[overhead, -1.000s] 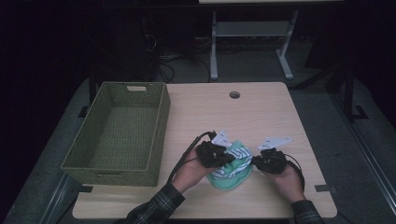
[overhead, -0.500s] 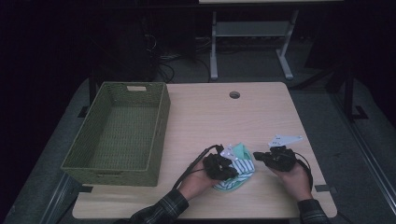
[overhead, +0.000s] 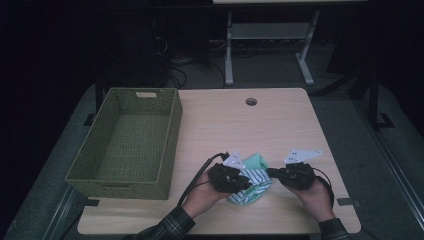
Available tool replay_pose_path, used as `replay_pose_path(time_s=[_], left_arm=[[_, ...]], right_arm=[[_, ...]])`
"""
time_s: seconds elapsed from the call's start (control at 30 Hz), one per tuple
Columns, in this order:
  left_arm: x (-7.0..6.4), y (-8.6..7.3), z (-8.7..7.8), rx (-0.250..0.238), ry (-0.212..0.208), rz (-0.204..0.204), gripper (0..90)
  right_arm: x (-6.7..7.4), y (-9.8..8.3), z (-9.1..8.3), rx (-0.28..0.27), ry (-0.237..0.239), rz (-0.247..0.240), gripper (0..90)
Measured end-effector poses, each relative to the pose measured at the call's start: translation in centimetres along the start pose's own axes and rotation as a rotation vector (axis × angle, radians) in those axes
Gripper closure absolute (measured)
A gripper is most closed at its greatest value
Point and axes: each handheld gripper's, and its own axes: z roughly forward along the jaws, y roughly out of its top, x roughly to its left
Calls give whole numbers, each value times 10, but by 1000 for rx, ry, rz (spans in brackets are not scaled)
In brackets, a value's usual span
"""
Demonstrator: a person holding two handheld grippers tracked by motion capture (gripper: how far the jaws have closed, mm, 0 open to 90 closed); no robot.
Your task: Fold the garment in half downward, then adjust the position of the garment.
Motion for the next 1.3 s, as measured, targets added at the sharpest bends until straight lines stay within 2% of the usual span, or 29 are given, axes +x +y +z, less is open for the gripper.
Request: replay_pose_path(time_s=[0.17,0.3,0.43,0.53,0.63,0.7,0.8,0.83,0.87,1.03,1.17,1.3], left_arm=[[-8,-18,7,70,-24,-16,817],[-8,-25,14,131,-16,-2,823],[-8,-29,19,140,-10,-4,837],[-9,-29,18,154,2,18,845],[-10,-26,14,135,4,12,811],[-8,-23,7,115,10,16,809],[-2,-17,-6,76,33,4,809],[1,-16,-9,74,41,6,809],[5,-13,-14,57,56,-8,809],[27,-5,-29,30,108,-24,812],[38,1,-30,9,129,-46,812],[45,6,-25,16,136,-50,828]], right_arm=[[6,-4,9,47,18,-1,896],[6,-8,13,82,10,-7,897],[6,-12,20,140,-8,-18,897],[6,-15,20,148,-3,-15,898],[6,-14,17,139,-9,-20,898],[6,-10,12,100,-6,-16,898],[2,0,7,48,0,-13,897],[1,3,6,43,-2,-16,897],[0,6,6,40,-2,-12,897],[-7,21,14,5,9,-20,898],[-11,32,25,-9,15,-25,898],[-12,40,36,-10,32,-23,898]])
